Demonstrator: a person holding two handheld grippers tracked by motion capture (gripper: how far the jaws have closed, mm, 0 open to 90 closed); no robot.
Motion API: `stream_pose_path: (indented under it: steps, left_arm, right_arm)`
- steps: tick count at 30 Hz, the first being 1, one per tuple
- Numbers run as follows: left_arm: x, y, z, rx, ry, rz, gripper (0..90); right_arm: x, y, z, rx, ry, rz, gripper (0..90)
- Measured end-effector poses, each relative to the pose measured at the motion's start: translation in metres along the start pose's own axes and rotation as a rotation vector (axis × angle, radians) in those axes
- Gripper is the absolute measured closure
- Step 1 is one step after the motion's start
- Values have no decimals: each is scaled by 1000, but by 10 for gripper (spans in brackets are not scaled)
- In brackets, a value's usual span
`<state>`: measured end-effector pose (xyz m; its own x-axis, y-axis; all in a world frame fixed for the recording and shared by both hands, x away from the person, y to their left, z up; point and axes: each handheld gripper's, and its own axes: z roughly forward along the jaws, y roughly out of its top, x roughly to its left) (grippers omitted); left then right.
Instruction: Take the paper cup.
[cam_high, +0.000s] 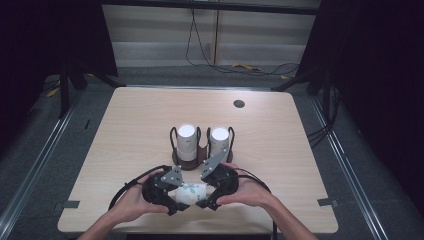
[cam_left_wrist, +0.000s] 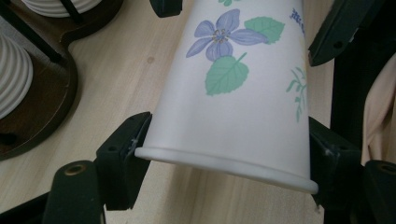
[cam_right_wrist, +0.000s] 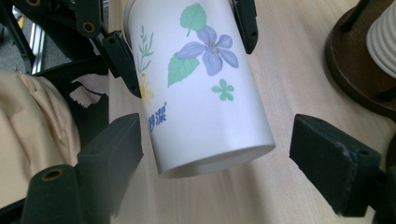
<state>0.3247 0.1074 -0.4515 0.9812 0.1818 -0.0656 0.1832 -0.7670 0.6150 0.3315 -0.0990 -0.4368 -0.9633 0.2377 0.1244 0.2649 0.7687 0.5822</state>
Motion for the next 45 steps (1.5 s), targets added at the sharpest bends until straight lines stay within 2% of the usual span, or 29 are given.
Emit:
stream_pose_path:
  steps: [8, 12, 15, 17, 19, 21, 22, 24, 28, 31, 35, 37, 39, 40, 45]
  left_arm:
    - [-2, 3, 3, 10, 10, 14, 262]
    - [-3, 3, 4, 13, 4, 17, 262]
    - [-3, 2, 3, 21, -3, 21, 261]
    - [-3, 2, 4, 16, -3, 19, 261]
    - [-4, 2, 6, 17, -8, 27, 261]
    - [-3, 2, 6, 16, 0, 29, 259]
    - [-3, 2, 5, 12, 1, 28, 258]
    - [-3, 1, 5, 8, -1, 23, 254]
    - [-2, -2, 6, -21, -10, 19, 232]
    - [0, -6, 7, -37, -17, 1, 217]
    - [2, -9, 5, -64, -23, -19, 184]
    - [4, -10, 2, -105, -19, -46, 159]
    - [5, -10, -1, -102, -20, -49, 158]
    - [6, -12, -2, -145, -29, -72, 158]
    - [10, -16, -9, -207, -39, -107, 157]
  right_arm:
    - [4, 7, 7, 65, 1, -60, 197]
    - [6, 8, 10, 102, 6, -72, 244]
    - [7, 8, 11, 107, 7, -86, 258]
    - [7, 9, 11, 104, -11, -103, 275]
    - [7, 9, 11, 104, 2, -92, 278]
    - [7, 8, 12, 111, 8, -97, 330]
    - [7, 8, 11, 112, -2, -114, 331]
    - [8, 8, 11, 106, -3, -113, 333]
    - [10, 7, 8, 99, -10, -137, 343]
    - [10, 6, 8, 94, -14, -148, 349]
    - [11, 6, 6, 86, -16, -146, 353]
    - [10, 6, 3, 72, -17, -141, 354]
    - [10, 5, 2, 65, -17, -136, 354]
    - [9, 5, -1, 52, -22, -129, 355]
    - [9, 3, -8, 10, -44, -124, 356]
